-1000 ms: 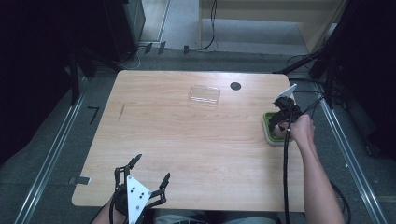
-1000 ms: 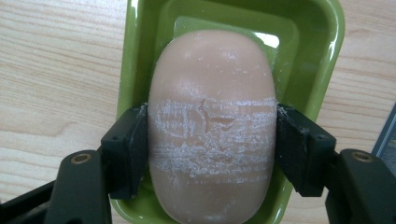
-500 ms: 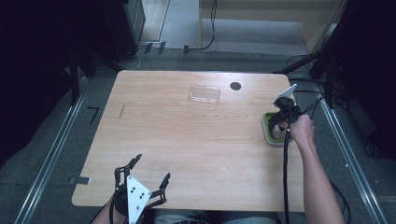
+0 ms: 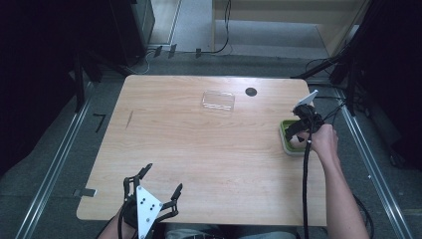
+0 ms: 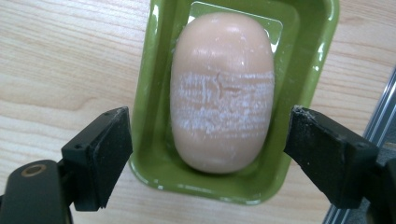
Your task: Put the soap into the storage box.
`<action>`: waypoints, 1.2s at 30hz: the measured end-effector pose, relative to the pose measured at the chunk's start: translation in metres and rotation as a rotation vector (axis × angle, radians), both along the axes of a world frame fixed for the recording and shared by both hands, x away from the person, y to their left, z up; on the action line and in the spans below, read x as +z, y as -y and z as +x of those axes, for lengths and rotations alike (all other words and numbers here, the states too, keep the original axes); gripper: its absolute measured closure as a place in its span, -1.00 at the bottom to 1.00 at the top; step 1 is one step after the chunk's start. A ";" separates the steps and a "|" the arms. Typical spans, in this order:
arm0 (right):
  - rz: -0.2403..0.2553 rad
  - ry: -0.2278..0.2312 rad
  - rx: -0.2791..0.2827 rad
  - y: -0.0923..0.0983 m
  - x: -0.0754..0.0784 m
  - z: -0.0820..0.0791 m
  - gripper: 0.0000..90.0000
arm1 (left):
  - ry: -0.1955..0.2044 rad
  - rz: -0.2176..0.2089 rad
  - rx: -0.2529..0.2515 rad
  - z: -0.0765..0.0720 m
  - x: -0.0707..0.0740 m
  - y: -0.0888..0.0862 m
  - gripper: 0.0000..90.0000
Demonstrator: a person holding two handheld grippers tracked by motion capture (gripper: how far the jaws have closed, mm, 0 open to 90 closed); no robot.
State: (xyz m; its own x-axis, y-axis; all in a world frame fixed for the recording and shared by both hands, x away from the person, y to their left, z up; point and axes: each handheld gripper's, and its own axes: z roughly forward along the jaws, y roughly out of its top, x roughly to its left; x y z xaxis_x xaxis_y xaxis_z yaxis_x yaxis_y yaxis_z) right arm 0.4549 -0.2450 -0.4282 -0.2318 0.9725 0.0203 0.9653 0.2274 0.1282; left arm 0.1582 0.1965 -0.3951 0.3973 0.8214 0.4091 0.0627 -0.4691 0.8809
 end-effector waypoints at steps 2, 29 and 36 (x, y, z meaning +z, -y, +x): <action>-0.001 -0.001 0.013 -0.001 0.003 -0.004 -0.70 | 0.002 0.004 -0.006 0.000 0.000 0.001 -0.78; -0.006 -0.012 0.181 -0.034 0.018 -0.066 -0.93 | 0.006 0.005 -0.012 0.000 0.000 0.001 -0.78; -0.018 -0.012 0.224 -0.044 0.018 -0.083 -0.93 | 0.005 0.005 -0.012 0.000 0.000 0.001 -0.78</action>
